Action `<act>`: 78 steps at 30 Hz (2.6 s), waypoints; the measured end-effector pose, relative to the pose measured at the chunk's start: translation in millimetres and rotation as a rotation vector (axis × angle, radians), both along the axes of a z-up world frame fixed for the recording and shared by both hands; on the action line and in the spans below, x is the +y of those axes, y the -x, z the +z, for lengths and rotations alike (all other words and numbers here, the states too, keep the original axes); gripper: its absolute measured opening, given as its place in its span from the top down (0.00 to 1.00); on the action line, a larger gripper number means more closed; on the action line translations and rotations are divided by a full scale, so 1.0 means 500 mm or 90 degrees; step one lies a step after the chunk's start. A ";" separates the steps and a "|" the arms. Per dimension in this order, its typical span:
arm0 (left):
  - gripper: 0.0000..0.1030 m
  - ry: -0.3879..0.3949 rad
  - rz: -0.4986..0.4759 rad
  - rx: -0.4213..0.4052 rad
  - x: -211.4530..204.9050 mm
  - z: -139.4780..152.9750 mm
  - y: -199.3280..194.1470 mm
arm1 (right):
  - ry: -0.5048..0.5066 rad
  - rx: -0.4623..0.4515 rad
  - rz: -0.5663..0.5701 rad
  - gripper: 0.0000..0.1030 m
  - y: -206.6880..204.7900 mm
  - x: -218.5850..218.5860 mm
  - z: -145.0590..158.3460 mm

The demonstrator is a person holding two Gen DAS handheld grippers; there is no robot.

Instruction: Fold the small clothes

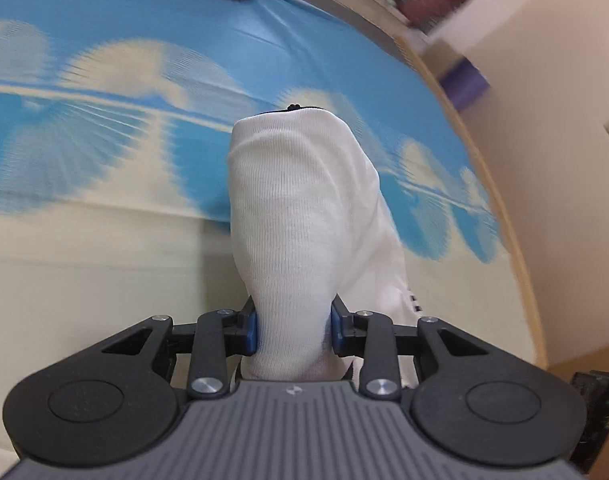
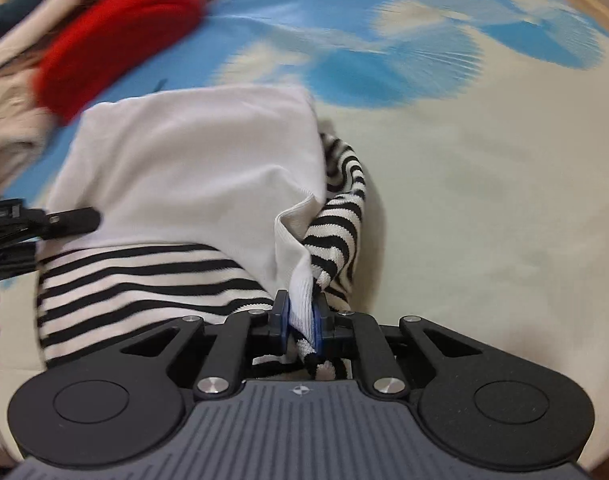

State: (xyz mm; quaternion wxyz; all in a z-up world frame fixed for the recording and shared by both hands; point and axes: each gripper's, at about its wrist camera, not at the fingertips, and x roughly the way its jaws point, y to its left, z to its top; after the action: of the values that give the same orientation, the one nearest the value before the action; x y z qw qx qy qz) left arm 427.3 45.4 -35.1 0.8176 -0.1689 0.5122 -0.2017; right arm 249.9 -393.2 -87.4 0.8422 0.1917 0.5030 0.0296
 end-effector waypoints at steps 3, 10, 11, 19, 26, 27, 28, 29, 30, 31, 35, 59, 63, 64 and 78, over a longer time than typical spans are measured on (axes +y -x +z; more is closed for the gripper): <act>0.51 -0.045 0.057 0.009 0.117 -0.009 -0.003 | -0.034 -0.010 0.048 0.89 -0.020 0.080 0.009; 0.50 -0.084 0.047 0.011 0.215 0.030 0.038 | -0.017 0.026 0.136 0.89 -0.038 0.206 0.002; 0.50 -0.080 0.015 0.012 0.209 0.034 0.052 | -0.003 0.039 0.133 0.89 -0.037 0.207 -0.002; 0.34 -0.240 -0.131 0.024 0.108 -0.059 0.114 | 0.002 0.075 0.099 0.89 -0.030 0.188 -0.008; 0.30 -0.290 -0.117 0.041 0.118 -0.076 0.135 | 0.035 0.067 0.079 0.94 -0.031 0.179 -0.007; 0.31 -0.292 -0.104 0.038 0.117 -0.066 0.135 | 0.035 0.065 0.084 0.94 -0.031 0.179 -0.008; 0.32 -0.291 -0.088 0.032 0.117 -0.046 0.137 | 0.049 0.062 0.084 0.95 -0.032 0.182 -0.005; 0.32 -0.289 -0.066 0.017 0.118 -0.021 0.143 | 0.079 0.058 0.083 0.95 -0.031 0.184 -0.002; 0.32 -0.285 -0.041 -0.008 0.121 0.011 0.153 | 0.109 0.057 0.074 0.93 -0.030 0.181 0.001; 0.31 -0.284 -0.020 -0.031 0.122 0.039 0.167 | 0.122 0.058 0.063 0.92 -0.029 0.176 0.003; 0.14 -0.308 0.034 -0.132 0.116 0.149 0.239 | 0.112 0.002 0.014 0.89 -0.011 0.144 0.047; 0.12 -0.259 0.116 -0.161 0.002 0.170 0.536 | 0.213 -0.282 0.045 0.02 0.314 0.227 0.257; 0.12 -0.276 0.119 -0.153 -0.003 0.150 0.523 | 0.220 -0.262 0.068 0.01 0.314 0.242 0.243; 0.12 -0.280 0.119 -0.149 -0.005 0.146 0.519 | 0.219 -0.257 0.073 0.01 0.311 0.243 0.239; 0.12 -0.263 0.136 -0.135 0.000 0.133 0.509 | 0.211 -0.199 0.099 0.01 0.276 0.285 0.204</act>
State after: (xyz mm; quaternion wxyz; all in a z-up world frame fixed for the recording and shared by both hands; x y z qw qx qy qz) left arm 173.1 45.6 31.3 0.9007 -0.0292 0.4330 -0.0221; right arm 111.9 -250.7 14.4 0.9252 0.0045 0.3774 0.0402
